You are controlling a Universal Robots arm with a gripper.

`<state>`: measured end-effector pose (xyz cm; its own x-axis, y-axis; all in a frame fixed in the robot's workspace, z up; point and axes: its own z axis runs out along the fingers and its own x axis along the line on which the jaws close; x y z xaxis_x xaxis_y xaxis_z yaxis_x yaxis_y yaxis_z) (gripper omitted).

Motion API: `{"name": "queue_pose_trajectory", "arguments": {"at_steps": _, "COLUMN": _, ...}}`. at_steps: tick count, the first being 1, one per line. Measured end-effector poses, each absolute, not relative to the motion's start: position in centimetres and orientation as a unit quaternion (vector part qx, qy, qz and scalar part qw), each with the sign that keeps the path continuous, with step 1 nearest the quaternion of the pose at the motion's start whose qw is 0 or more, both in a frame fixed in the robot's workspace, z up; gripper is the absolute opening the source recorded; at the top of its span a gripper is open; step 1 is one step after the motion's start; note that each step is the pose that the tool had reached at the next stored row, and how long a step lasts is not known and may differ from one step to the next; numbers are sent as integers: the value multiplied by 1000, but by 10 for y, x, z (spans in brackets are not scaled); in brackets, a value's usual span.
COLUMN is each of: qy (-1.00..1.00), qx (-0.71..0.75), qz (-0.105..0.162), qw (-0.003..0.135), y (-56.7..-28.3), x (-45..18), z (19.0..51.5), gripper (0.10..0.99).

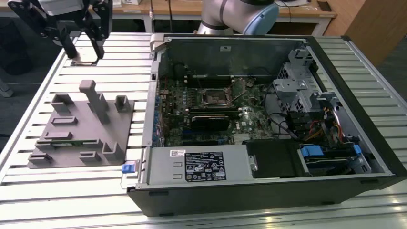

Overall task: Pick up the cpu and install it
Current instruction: 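Pick up the cpu and move it towards the insertion slot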

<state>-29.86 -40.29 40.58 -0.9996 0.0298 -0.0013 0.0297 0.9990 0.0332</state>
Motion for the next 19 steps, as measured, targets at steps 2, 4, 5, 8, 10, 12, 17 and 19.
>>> {"name": "queue_pose_trajectory", "arguments": {"at_steps": 2, "qy": 1000, "qx": 15, "qz": 17, "qw": 1, "y": -403, "x": -293, "z": 406, "gripper": 533}}
{"name": "queue_pose_trajectory", "arguments": {"at_steps": 4, "qy": 1000, "qx": 15, "qz": 17, "qw": 1, "y": -403, "x": -289, "z": 406, "gripper": 533}}
{"name": "queue_pose_trajectory", "arguments": {"at_steps": 5, "qy": 1000, "qx": 15, "qz": 17, "qw": 1, "y": -403, "x": -286, "z": 406, "gripper": 533}}
{"name": "queue_pose_trajectory", "arguments": {"at_steps": 8, "qy": 1000, "qx": 15, "qz": 17, "qw": 1, "y": -402, "x": -276, "z": 406, "gripper": 533}}
{"name": "queue_pose_trajectory", "arguments": {"at_steps": 10, "qy": 1000, "qx": 15, "qz": 17, "qw": 1, "y": -401, "x": -268, "z": 406, "gripper": 533}}
{"name": "queue_pose_trajectory", "arguments": {"at_steps": 12, "qy": 1000, "qx": 14, "qz": 17, "qw": 1, "y": -400, "x": -261, "z": 405, "gripper": 533}}
{"name": "queue_pose_trajectory", "arguments": {"at_steps": 17, "qy": 1000, "qx": 14, "qz": 17, "qw": 1, "y": -396, "x": -246, "z": 405, "gripper": 533}}
{"name": "queue_pose_trajectory", "arguments": {"at_steps": 19, "qy": 1000, "qx": 14, "qz": 17, "qw": 1, "y": -394, "x": -241, "z": 405, "gripper": 533}}
